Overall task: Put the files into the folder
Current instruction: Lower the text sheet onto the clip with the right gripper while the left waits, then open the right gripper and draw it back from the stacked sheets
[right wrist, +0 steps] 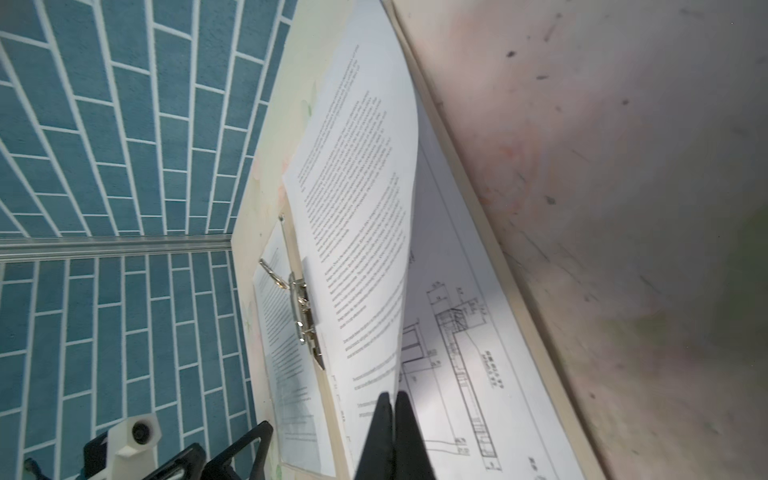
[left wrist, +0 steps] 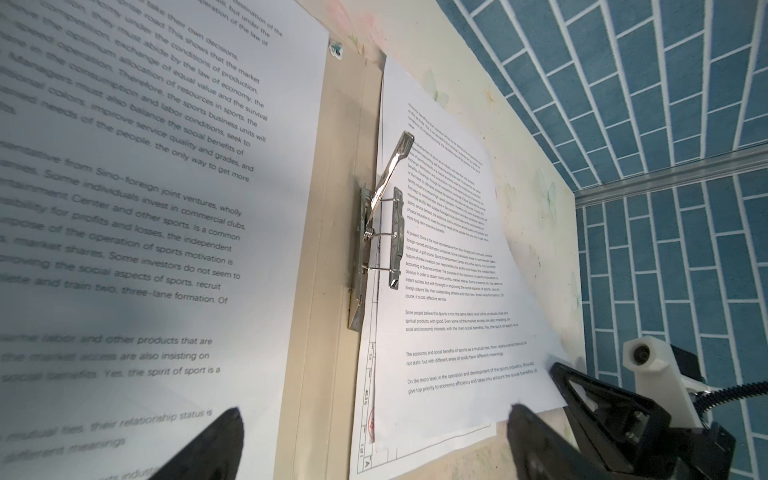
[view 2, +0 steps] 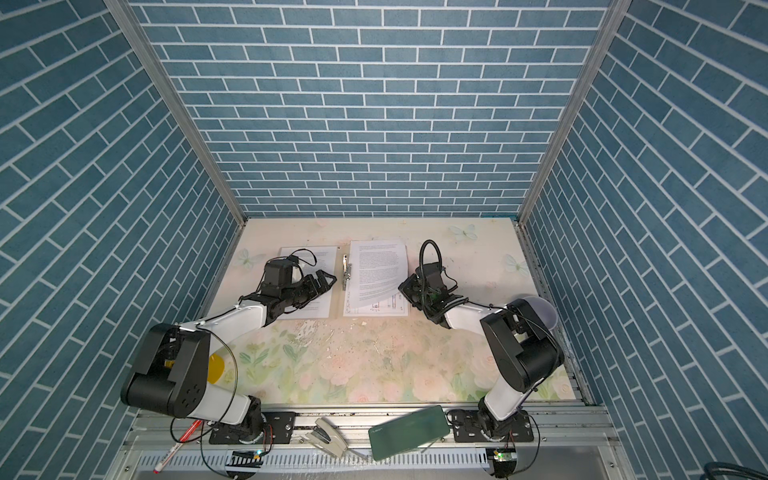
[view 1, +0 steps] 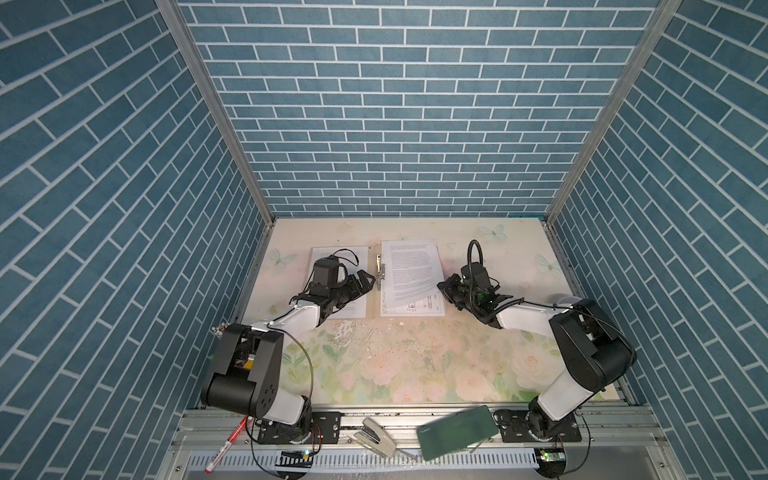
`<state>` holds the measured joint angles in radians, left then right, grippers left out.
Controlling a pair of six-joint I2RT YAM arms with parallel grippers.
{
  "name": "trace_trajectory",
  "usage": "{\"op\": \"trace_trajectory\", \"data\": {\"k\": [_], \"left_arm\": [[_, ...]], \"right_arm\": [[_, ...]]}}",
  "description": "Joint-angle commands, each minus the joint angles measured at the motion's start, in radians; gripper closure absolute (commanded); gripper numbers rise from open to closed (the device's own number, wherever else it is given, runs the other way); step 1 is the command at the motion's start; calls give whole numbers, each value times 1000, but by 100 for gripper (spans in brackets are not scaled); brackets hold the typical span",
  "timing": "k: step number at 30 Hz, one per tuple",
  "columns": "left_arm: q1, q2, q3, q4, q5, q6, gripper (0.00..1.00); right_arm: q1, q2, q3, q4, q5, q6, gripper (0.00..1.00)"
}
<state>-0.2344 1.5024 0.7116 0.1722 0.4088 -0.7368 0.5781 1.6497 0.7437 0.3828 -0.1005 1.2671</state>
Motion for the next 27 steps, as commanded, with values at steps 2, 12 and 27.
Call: {"op": "trace_trajectory", "data": {"k": [2,12,27], "left_arm": [[-25,50,13,48,18,-11,1],[-40,82,27,66,21,-22,0],[-45,99,29,78,24,-23,0]], "right_arm": [[18,-15,-42,40,55,50,100],[65,-28,-83,35,108,98,100],[90,-33,-83,10,142,125,100]]}}
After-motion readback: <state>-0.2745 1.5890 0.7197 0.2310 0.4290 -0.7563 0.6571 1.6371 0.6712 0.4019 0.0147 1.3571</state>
